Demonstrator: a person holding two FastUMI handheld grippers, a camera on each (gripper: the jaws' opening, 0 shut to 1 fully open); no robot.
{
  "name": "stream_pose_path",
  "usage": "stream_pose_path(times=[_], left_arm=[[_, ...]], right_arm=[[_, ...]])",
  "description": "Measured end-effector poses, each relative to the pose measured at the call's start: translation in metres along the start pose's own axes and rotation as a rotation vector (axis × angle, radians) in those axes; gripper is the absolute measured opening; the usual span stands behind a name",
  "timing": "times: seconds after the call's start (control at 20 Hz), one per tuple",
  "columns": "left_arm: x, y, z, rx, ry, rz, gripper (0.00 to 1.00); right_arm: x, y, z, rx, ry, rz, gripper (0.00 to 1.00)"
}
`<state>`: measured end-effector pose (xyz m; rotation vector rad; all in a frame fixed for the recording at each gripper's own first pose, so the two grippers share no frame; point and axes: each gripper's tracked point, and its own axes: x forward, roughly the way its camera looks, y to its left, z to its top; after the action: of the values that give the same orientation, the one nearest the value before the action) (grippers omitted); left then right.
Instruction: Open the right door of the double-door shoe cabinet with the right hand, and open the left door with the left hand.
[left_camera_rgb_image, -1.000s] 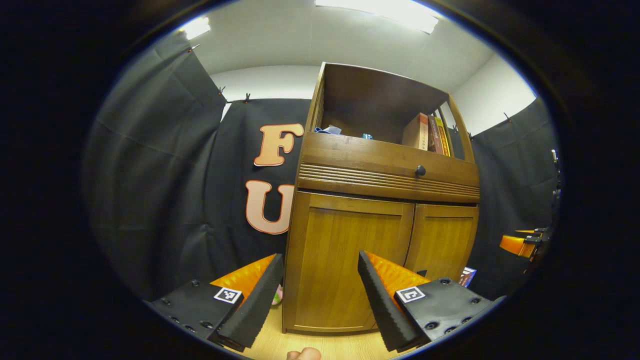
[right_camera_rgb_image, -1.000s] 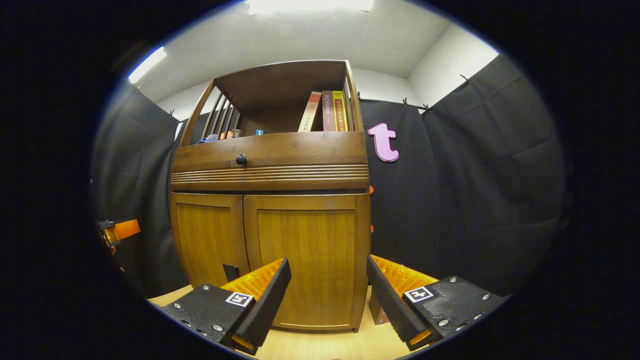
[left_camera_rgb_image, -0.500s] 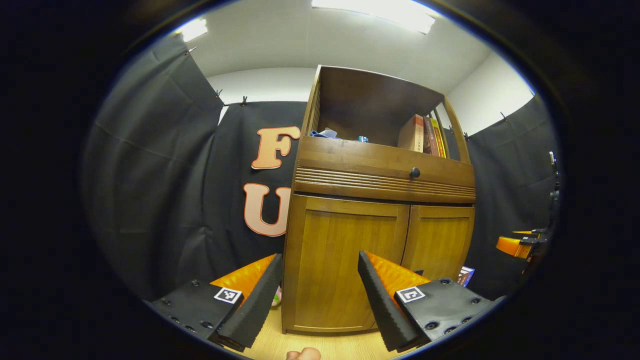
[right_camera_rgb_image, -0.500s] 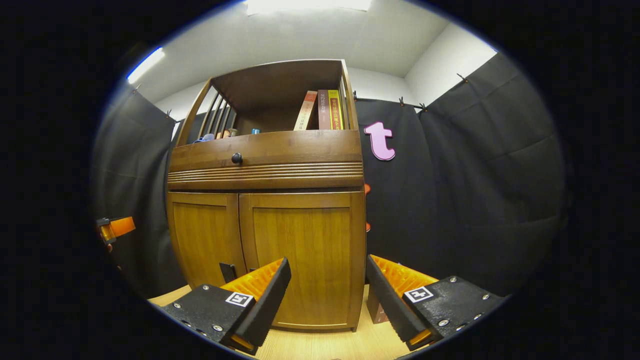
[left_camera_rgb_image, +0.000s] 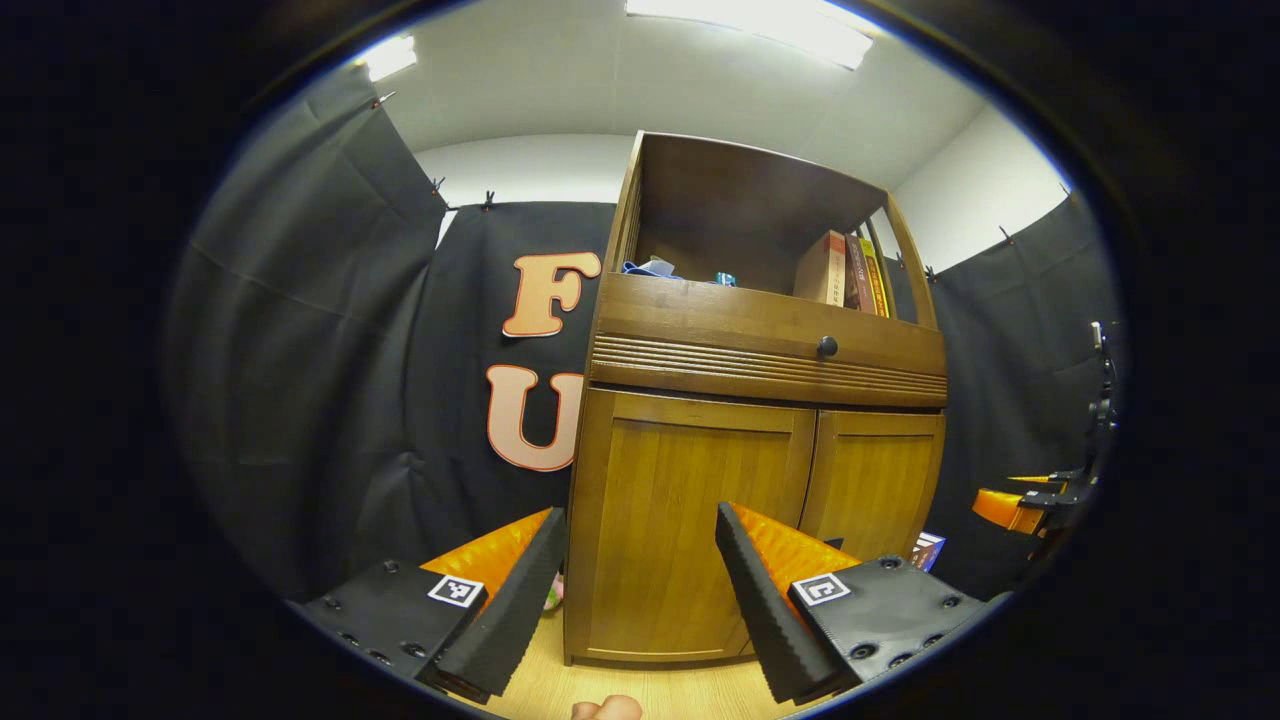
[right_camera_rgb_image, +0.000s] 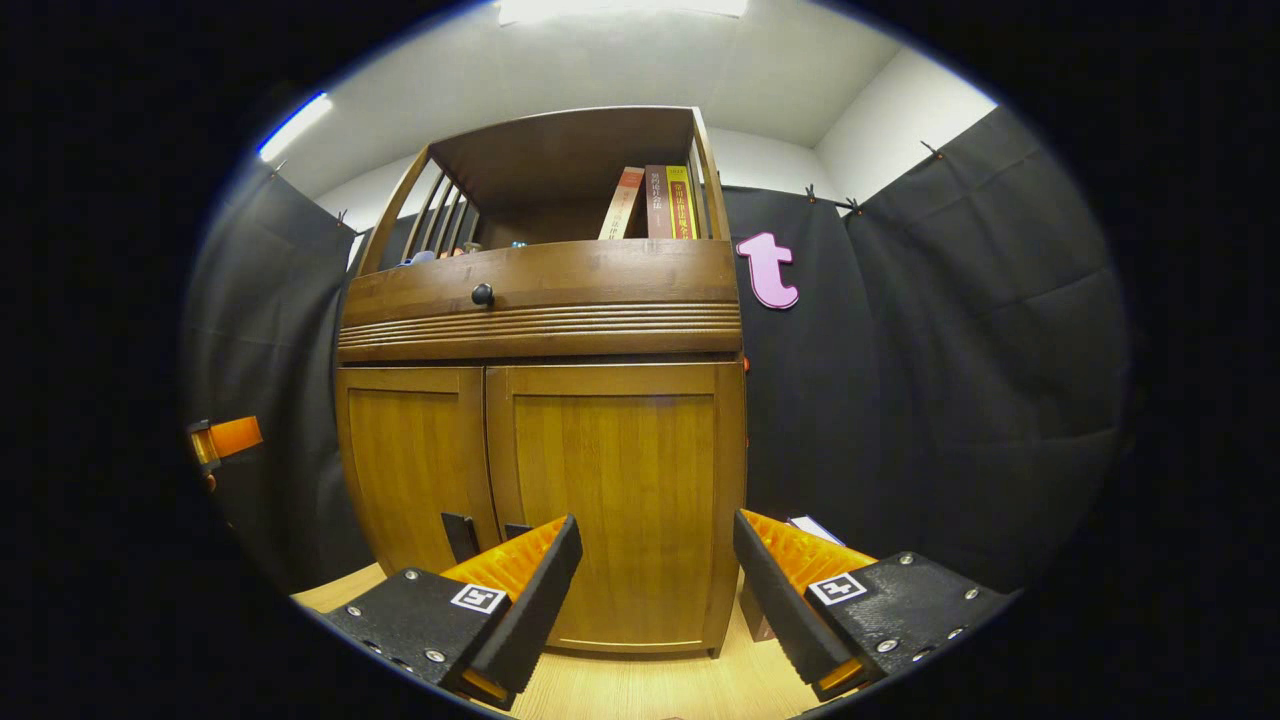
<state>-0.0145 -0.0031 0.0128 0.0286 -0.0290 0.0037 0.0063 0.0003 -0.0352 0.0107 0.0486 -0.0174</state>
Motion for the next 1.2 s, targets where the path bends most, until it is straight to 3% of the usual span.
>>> stream_pose_path(times=[0.8, 0.9, 1.2], left_arm=[[-0.009, 0.018, 0.005, 0.002, -0.008, 0.019, 0.96], [-0.006, 0.020, 0.005, 0.003, -0.003, 0.024, 0.96], [-0.003, 0.022, 0.002, 0.005, 0.006, 0.024, 0.96]], right_arm=[[0.032, 0.026, -0.061, -0.014, 0.063, 0.021, 0.94], [0.037, 0.033, -0.067, -0.019, 0.062, 0.030, 0.97], [0.047, 0.066, -0.094, -0.023, 0.090, 0.084, 0.94]])
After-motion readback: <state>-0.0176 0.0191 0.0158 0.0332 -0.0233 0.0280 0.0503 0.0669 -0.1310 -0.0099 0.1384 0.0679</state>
